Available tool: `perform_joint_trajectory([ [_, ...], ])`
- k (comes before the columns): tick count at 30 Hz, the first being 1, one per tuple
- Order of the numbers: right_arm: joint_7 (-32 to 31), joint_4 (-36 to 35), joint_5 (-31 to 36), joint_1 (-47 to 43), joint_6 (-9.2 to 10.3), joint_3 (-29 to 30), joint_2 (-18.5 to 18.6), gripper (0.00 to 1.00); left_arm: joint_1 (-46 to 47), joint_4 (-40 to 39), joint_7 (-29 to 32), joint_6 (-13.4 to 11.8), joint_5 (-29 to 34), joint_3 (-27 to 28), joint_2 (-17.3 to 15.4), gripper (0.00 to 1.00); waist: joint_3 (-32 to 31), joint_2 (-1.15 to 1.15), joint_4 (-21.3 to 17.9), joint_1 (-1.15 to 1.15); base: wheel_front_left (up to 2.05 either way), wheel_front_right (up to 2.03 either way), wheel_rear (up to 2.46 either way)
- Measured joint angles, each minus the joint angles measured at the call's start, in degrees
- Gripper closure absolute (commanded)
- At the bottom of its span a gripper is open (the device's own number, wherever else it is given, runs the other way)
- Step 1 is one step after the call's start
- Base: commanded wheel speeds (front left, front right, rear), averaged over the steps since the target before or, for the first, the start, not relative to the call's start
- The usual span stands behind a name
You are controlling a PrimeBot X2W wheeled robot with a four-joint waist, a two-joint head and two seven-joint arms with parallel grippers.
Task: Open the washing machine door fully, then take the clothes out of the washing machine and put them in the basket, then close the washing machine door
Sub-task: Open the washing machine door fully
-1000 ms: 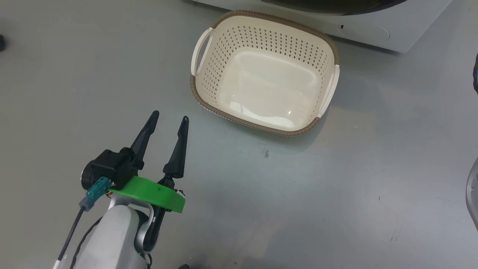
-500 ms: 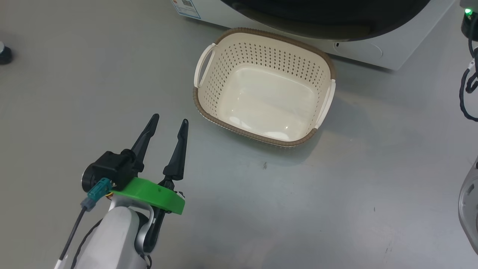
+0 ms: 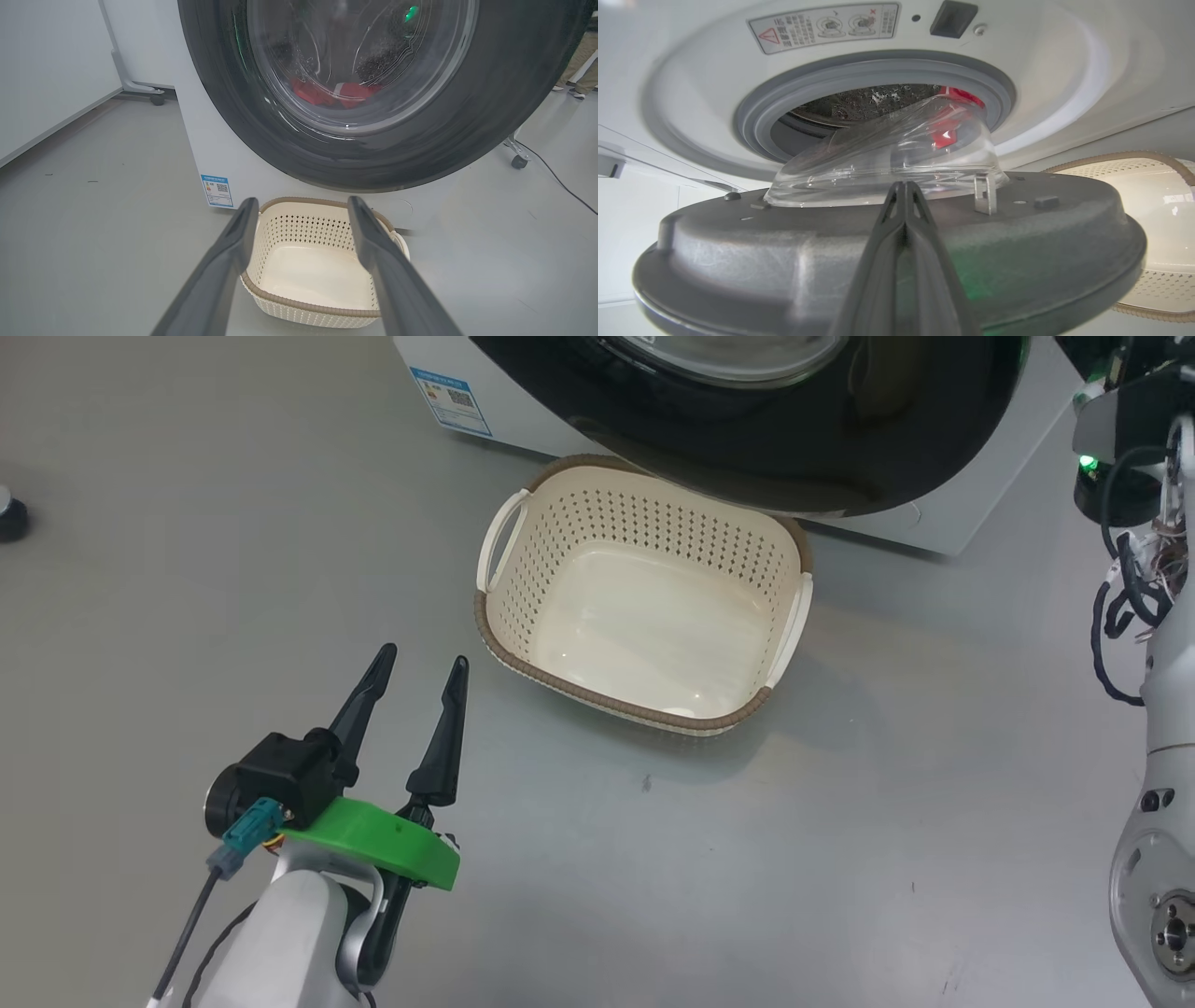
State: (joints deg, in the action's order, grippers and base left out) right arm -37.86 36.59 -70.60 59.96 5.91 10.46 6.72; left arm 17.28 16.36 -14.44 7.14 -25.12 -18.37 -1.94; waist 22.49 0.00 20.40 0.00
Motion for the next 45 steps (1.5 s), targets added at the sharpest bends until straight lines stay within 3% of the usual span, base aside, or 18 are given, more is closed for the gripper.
perform_joint_trajectory([
  [18, 0.04, -0.19, -1.45, -4.76, -1.34, 0.18, -1.42, 1.0, -2.33, 0.41, 0.0, 0.0, 1.42, 0.96, -0.38, 0.0, -4.92, 0.0, -1.6, 0.0, 0.0, 0.0, 0.0],
  [26, 5.44, -2.14, 4.58, -7.05, -6.0, -1.69, 1.77, 1.0, -2.83, 0.13, 0.0, 0.0, 0.92, 1.82, -0.35, 0.0, -6.39, 0.0, -1.78, 0.0, 0.0, 0.0, 0.0],
  [32, 8.93, -3.72, 11.57, -10.61, -11.11, -6.36, 4.04, 1.0, -3.93, 0.14, 0.0, 0.0, 0.91, 2.75, -0.34, 0.0, -8.61, 0.0, -2.14, 0.0, 0.0, 0.0, 0.0],
  [37, 12.35, -6.08, 17.16, -14.16, -12.4, -10.34, 5.52, 1.0, -5.33, 0.21, 0.0, 0.0, 0.91, 3.42, -0.35, 0.0, -10.79, 0.0, -2.8, 0.0, 0.0, 0.0, 0.0],
  [45, 18.86, -11.67, 25.43, -20.19, -12.89, -16.25, 7.91, 1.0, -7.29, 0.2, 0.0, 0.0, 1.01, 4.65, -0.35, 0.0, -13.69, 0.0, -4.36, 0.0, 0.0, 0.0, 0.0],
])
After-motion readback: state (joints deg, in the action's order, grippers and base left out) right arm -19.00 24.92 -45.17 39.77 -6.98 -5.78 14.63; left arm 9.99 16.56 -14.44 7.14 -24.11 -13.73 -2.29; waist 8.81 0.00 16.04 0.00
